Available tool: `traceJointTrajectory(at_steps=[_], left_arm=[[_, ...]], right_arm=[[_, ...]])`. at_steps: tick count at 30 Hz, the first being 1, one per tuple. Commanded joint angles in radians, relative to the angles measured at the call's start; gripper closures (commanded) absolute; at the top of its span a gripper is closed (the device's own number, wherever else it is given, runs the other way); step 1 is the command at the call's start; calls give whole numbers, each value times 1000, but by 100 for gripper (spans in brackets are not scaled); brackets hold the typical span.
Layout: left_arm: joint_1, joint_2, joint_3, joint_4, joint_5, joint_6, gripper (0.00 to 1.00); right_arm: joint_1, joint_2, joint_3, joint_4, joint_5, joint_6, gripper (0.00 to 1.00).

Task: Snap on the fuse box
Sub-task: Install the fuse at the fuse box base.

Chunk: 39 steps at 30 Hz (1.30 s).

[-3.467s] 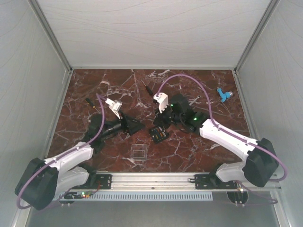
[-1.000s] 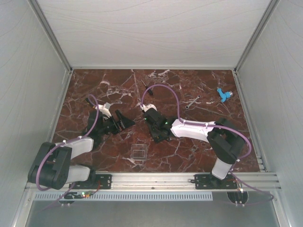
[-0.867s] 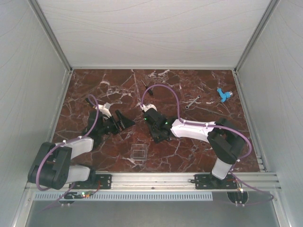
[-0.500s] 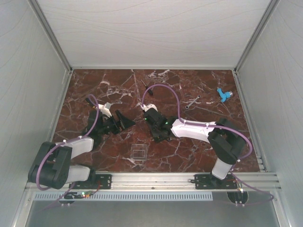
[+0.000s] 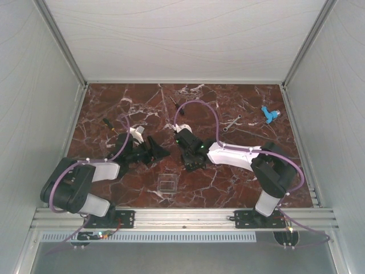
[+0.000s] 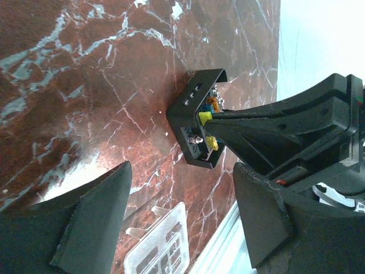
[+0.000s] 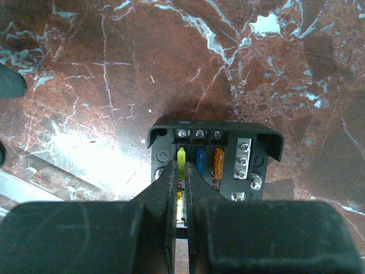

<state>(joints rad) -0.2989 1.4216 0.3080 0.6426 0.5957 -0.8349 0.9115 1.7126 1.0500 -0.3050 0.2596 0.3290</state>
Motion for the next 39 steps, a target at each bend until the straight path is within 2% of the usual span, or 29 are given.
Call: traceJointTrajectory(at_steps=[1,17,24,33,39], left_arm=[[-28,36,55,84,17,-25,29],[-45,60,65,79,9,-24,32],[-51,47,66,61,-1,-19,32],[-54,21,65,34,-10,-13,31],[-57,16,71,24,-4,-17,32]], right_arm=[[-31,-21,-17,12,-35,27,100],[-47,33,-71,-77,-23,47,100],[-22,-16,-44,-111,-28,8,100],[-10,-79,34,-129,-32,-31,74],[-17,-112,107,-186,-19,-51,71]])
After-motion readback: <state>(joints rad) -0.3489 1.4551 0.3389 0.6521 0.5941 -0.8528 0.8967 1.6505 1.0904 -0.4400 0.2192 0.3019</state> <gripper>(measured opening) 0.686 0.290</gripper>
